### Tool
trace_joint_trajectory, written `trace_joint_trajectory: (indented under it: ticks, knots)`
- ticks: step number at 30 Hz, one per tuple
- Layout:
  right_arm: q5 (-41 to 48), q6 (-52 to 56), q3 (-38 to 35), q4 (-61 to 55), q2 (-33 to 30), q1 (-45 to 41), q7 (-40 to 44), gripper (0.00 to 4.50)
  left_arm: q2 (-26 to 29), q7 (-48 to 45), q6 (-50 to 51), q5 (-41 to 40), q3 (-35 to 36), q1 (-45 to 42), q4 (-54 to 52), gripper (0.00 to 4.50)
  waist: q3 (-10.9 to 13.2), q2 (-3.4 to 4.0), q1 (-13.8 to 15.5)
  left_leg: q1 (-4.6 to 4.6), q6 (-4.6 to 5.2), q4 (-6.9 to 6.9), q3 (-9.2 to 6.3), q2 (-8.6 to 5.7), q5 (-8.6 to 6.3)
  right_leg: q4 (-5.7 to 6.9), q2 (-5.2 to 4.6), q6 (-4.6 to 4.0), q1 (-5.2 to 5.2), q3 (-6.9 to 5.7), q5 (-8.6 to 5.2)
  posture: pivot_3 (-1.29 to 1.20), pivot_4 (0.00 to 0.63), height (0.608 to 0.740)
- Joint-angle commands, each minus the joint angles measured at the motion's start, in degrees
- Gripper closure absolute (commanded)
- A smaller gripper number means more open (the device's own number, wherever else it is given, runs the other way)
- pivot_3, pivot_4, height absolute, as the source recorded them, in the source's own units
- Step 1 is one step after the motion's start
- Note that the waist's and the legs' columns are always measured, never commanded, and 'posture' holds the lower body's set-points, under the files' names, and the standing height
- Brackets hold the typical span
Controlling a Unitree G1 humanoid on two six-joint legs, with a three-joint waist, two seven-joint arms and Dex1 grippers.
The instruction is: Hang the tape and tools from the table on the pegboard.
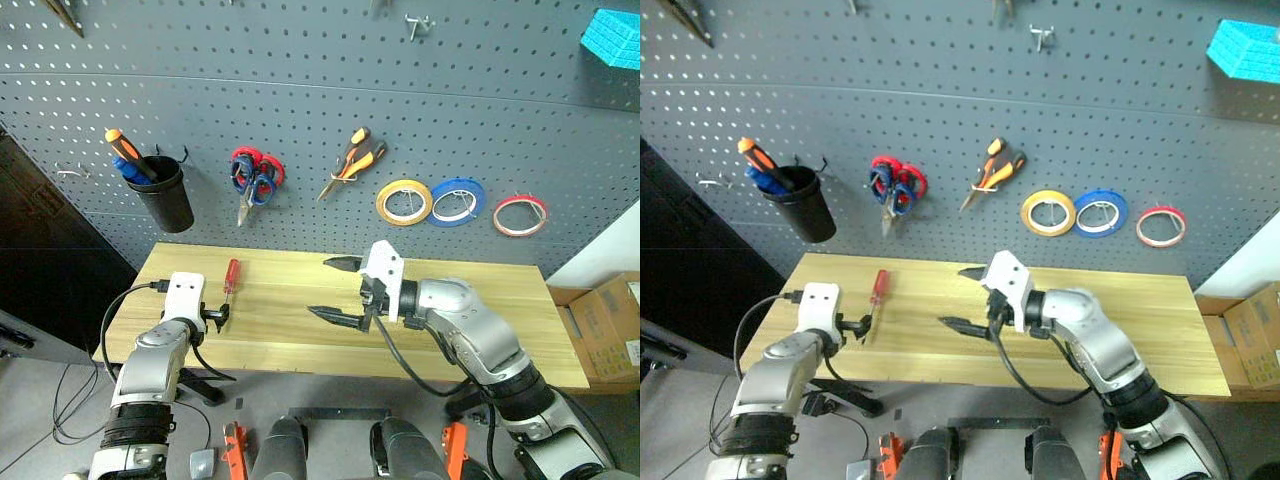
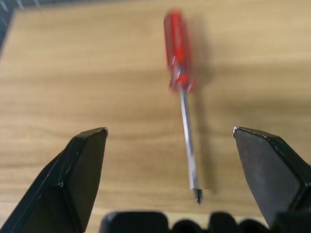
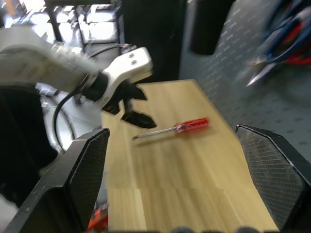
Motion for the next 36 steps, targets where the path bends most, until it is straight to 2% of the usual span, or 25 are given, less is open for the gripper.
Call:
trace_joint_trajectory:
  ticks: [1, 9, 14, 20, 30, 33, 36]
  knots:
    - [-1.51, -1.79, 0.48, 1.06, -0.18, -1.93, 1.83, 0.0, 1.69, -1.55, -0.2, 0.82, -0.74, -2.08, 1.3, 0.05, 0.71, 0.0, 0.03, -0.02, 0.0, -0.03, 0.0, 0.02, 0.0, 0.01, 0.01, -0.01, -0.04, -0.02, 0.0, 0.07, 0.24, 0.74]
    - [-1.21, -2.01, -1.42, 6.15, -4.41, -6.34, 9.04, 0.0, 2.37, -2.12, -1.81, 0.87, -0.43, -12.68, 12.74, 0.05, 2.82, -0.03, 0.01, -0.47, 0.02, -0.06, -0.02, 0.02, 0.01, 0.1, 0.05, -0.05, -0.46, -0.04, -0.03, 0.05, 0.287, 0.74]
    - [-2.71, -4.02, -0.56, 9.26, -6.96, -8.6, 13.55, 0.0, 3.37, -2.74, -4.65, 2.05, -1.57, -19.6, 22.42, 0.05, 4.05, -0.11, -0.45, -0.74, 0.02, -0.04, -0.06, 0.0, 0.01, 0.1, 0.08, 0.3, -0.67, -0.06, 0.16, 0.06, 0.312, 0.74]
    - [-3.78, -5.01, -1.33, 11.09, -6.94, -9.63, 14.01, 0.0, 3.66, -3.71, -9.51, 4.05, -3.73, -25.48, 32.59, 0.05, 5.56, -0.1, -0.75, -0.84, 0.02, -0.06, -0.11, 0.0, 0.01, 0.1, 0.09, 0.36, -0.76, -0.07, 0.15, 0.05, 0.337, 0.74]
    - [-2.5, 0.14, -3.5, 6.3, -7.73, -7.77, 12.93, 0.0, 3.16, -3.74, -16.38, 5.77, -5.29, -32.92, 47.36, 0.05, 7.53, -0.13, -0.85, -0.9, 0.0, -0.05, -0.1, -0.03, 0.0, 0.14, 0.08, 0.44, -0.82, -0.05, 0.14, 0.0, 0.374, 0.74]
    - [-2.28, 1.21, -3.96, 5.52, -7.81, -7.39, 12.58, 0.0, 3.16, -3.5, -17.1, 5.9, -5.05, -34.47, 49.76, 0.67, 7.86, -0.1, -0.99, -0.9, 0.0, -0.05, -0.1, -0.03, 0.0, 0.14, 0.08, 0.45, -0.83, -0.05, 0.14, -0.01, 0.376, 0.74]
    - [-2.2, 1.71, -4.28, 5.21, -7.86, -7.25, 12.31, 0.0, 3.01, -3.82, -17.38, 6.12, -5.31, -35.37, 50.81, 1.72, 7.99, -0.08, -1.29, -0.91, 0.0, -0.05, -0.09, -0.03, 0.0, 0.14, 0.08, 0.45, -0.83, -0.04, 0.14, -0.01, 0.377, 0.74]
